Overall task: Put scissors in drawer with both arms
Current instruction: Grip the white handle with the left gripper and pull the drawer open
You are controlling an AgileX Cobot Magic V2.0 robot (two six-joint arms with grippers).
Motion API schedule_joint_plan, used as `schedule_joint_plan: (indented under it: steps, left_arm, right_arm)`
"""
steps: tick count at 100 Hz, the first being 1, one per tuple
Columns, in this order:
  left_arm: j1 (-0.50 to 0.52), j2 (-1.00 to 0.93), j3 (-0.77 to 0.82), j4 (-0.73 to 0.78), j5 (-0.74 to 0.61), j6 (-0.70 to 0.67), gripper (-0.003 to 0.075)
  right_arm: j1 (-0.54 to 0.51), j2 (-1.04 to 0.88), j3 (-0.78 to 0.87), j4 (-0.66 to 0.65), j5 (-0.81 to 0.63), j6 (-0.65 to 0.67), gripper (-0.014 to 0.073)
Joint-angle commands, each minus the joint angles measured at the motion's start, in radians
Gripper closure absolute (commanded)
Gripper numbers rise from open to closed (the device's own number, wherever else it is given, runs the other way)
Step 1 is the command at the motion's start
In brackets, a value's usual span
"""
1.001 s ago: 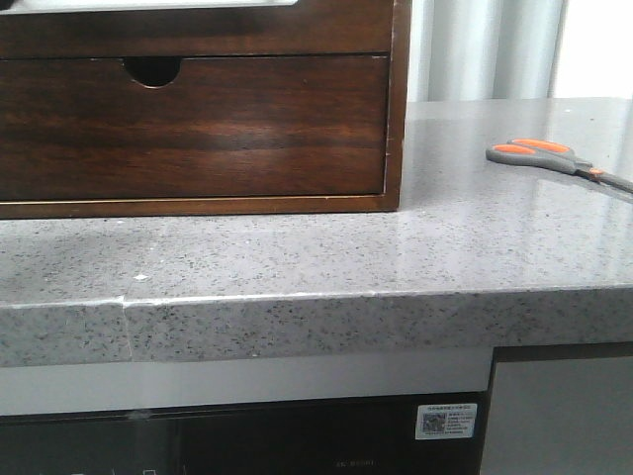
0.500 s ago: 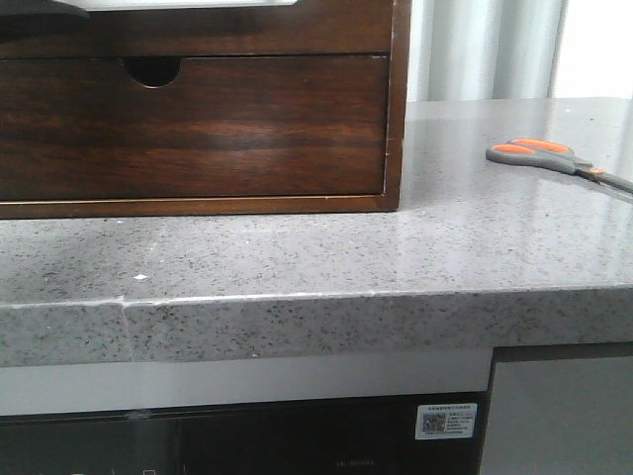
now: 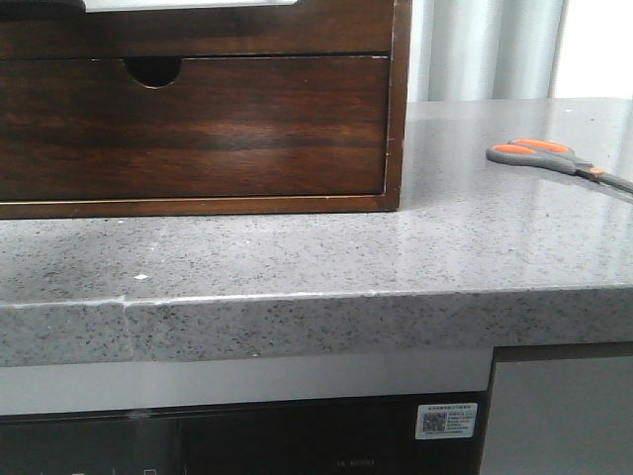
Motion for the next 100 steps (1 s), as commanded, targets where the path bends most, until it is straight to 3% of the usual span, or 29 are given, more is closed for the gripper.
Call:
schedule_joint_plan:
  steps: [1, 100]
  left_arm:
    - [-0.009, -0.046, -0.023, -0.088, -0.027, -0.066, 0.0739]
    - [-0.009, -0.423, 0.278, -0.073, -0.153, -0.072, 0.0739]
  right_arm:
    - [0.002, 0.016, -0.036, -0.003, -0.067, -0.005, 0.0659]
    - [0.002, 0.016, -0.036, -0.003, -0.062, -0.005, 0.0659]
